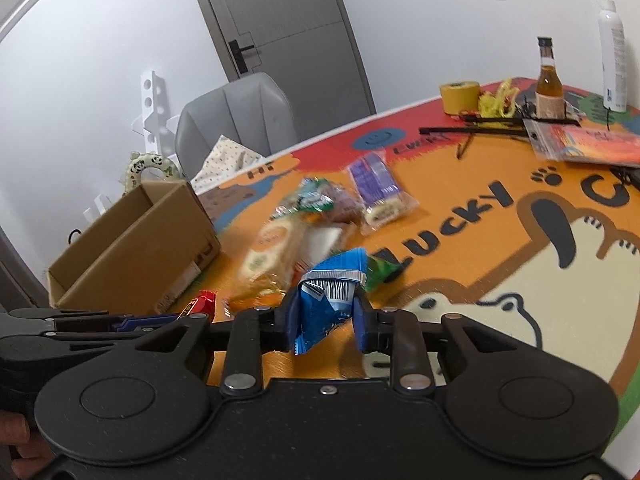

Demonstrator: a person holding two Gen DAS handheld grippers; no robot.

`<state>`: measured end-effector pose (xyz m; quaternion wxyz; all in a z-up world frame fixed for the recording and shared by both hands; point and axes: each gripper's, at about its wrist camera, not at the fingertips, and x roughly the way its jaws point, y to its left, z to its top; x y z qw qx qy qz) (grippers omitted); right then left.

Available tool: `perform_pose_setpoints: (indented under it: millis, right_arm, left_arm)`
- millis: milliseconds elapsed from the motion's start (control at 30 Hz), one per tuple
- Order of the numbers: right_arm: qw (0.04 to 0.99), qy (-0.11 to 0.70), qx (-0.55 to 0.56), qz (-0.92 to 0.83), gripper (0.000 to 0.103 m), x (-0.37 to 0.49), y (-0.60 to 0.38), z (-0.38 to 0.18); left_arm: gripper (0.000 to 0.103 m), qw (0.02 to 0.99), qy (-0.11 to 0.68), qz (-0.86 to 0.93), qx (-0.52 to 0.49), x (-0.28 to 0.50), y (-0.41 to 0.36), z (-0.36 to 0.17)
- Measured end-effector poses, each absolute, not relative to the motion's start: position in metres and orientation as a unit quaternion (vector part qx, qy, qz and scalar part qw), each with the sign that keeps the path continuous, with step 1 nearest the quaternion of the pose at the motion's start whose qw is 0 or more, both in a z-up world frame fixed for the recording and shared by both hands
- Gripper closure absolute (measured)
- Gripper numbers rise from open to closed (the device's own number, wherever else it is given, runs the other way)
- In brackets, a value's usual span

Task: Organize snacks
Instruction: 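Carry both snacks over the cardboard box and open both grippers to drop them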

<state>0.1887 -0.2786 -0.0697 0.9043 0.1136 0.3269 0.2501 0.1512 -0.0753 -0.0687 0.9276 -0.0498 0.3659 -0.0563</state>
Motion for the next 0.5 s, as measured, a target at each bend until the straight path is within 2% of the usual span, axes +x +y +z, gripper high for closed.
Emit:
perform_pose_setpoints:
  millis: [500]
  right_arm:
    - [0.903,0.302,0.11,0.284,0.077,0.192,-0.236,-0.038]
  left_arm:
    - [0.085,0.944,0.323,-0.029,-0.062,0.147,-0.029,-0.028]
